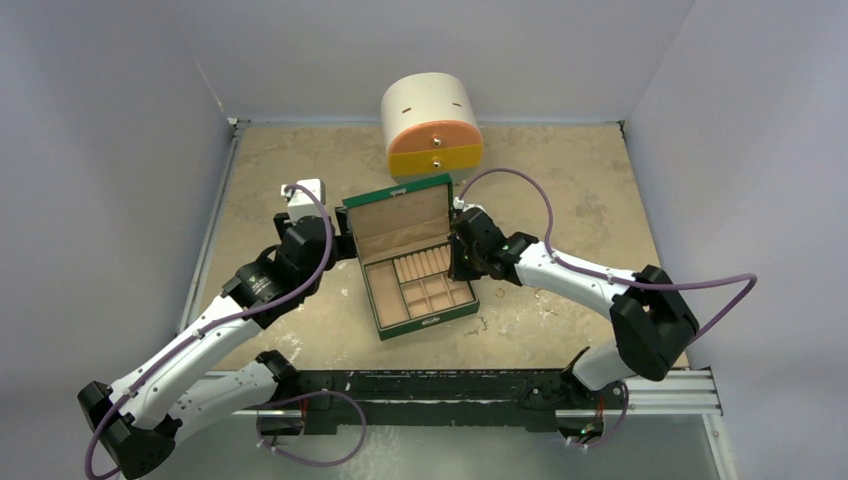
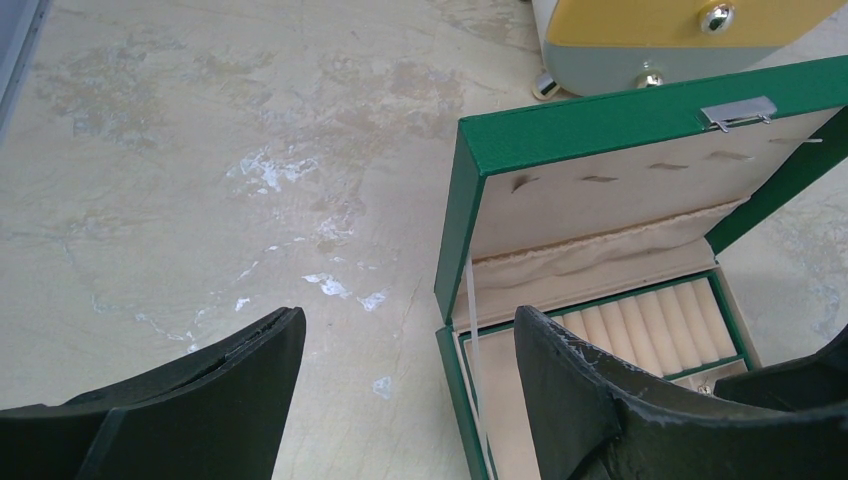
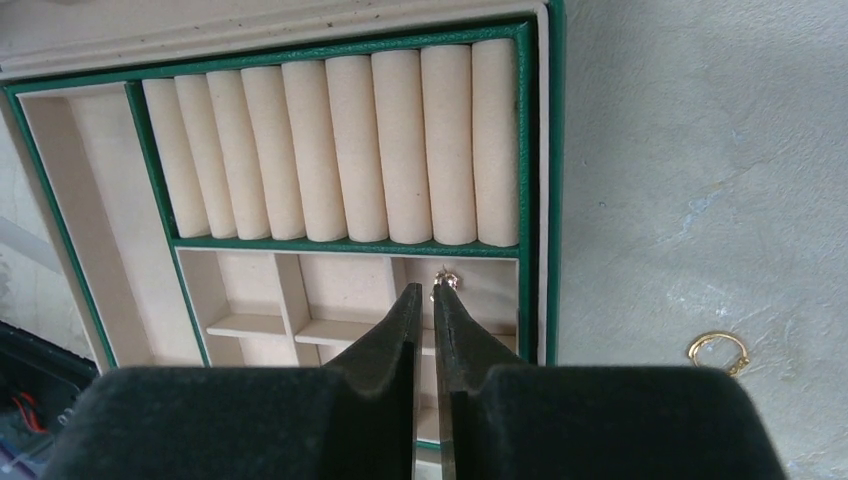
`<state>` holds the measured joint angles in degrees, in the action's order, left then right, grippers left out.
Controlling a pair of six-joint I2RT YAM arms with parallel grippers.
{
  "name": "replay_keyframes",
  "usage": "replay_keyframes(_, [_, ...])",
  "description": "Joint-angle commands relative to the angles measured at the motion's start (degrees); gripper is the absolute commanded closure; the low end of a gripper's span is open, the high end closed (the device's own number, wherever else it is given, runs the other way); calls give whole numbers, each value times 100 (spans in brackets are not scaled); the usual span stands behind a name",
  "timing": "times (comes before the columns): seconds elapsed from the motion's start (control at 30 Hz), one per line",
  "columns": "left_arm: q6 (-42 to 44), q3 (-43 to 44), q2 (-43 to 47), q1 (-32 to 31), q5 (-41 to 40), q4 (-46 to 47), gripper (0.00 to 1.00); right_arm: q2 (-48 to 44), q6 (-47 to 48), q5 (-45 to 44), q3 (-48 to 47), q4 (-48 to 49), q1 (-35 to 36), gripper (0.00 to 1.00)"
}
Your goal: Organize the mixed jewelry
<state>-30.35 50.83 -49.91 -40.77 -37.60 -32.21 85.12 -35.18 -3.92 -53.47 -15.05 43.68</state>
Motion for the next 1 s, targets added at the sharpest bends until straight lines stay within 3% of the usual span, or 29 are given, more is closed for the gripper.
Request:
replay_keyframes(0.0, [73, 5, 16, 31, -102, 236, 24, -57, -103, -140, -30, 102, 46, 86])
replay_keyframes(0.33, [82, 6, -35, 27, -112, 241, 25, -561, -95, -508, -484, -460, 37, 74])
replay_keyframes(0.5, [90, 6, -58, 31, -111, 239, 25, -840, 328, -1191, -824, -673, -19, 70])
replay_keyframes(0.67, [93, 6, -63, 26, -146, 241, 25, -899, 811, -1445, -1055, -711, -390, 70])
replay_keyframes(0.97, [91, 6, 19, 27, -232, 241, 26, -473, 1299, -980, -1069, 88, -1541, 71])
